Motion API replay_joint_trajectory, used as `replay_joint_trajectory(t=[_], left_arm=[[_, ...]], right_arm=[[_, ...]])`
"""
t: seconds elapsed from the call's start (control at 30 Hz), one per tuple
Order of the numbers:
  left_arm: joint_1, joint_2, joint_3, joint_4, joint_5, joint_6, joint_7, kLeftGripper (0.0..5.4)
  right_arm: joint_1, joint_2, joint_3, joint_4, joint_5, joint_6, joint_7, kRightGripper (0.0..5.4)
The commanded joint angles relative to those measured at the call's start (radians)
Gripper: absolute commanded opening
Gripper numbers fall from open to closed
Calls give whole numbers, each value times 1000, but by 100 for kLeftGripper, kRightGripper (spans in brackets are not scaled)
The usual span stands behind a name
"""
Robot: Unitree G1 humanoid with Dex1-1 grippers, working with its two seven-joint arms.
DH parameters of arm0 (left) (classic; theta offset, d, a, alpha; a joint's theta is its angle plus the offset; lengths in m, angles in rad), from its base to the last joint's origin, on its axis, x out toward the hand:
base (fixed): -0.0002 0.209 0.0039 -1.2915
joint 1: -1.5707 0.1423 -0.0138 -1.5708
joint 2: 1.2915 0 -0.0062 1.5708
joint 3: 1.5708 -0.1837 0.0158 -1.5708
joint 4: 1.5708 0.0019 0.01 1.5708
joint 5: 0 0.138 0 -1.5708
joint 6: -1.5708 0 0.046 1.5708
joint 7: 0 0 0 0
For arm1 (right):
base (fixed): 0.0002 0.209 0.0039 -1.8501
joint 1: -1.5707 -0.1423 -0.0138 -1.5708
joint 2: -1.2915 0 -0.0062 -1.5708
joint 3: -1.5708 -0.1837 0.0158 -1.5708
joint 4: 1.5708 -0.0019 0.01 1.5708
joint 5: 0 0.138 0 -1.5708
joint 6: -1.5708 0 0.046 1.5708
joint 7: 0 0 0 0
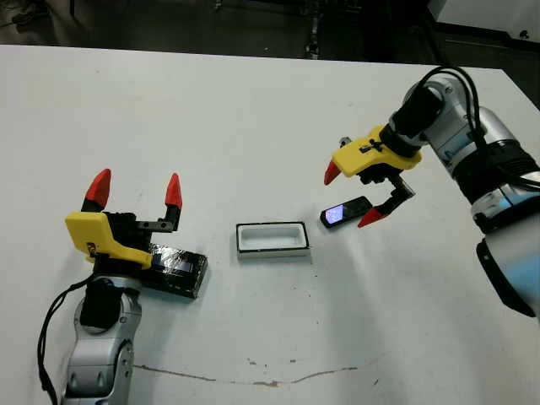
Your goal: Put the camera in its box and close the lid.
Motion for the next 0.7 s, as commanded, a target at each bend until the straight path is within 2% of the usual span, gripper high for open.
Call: replay_joint_trajectory(t=[0.03, 0.43, 0.6, 0.7], left_arm=[[6, 3, 5, 1, -13, 13, -6, 540], [5, 1, 3, 9, -2, -3, -2, 540], [7, 0, 1, 3, 2, 8, 4, 540], [8, -1, 1, 4, -1, 4, 0, 540]], right_arm=[[19, 9, -18, 23, -24, -11, -27, 538], [27, 27, -47, 71, -69, -14, -42, 538], [30, 27, -48, 79, -89, -42, -73, 538], [32, 31, -53, 90, -98, -29, -87, 538]])
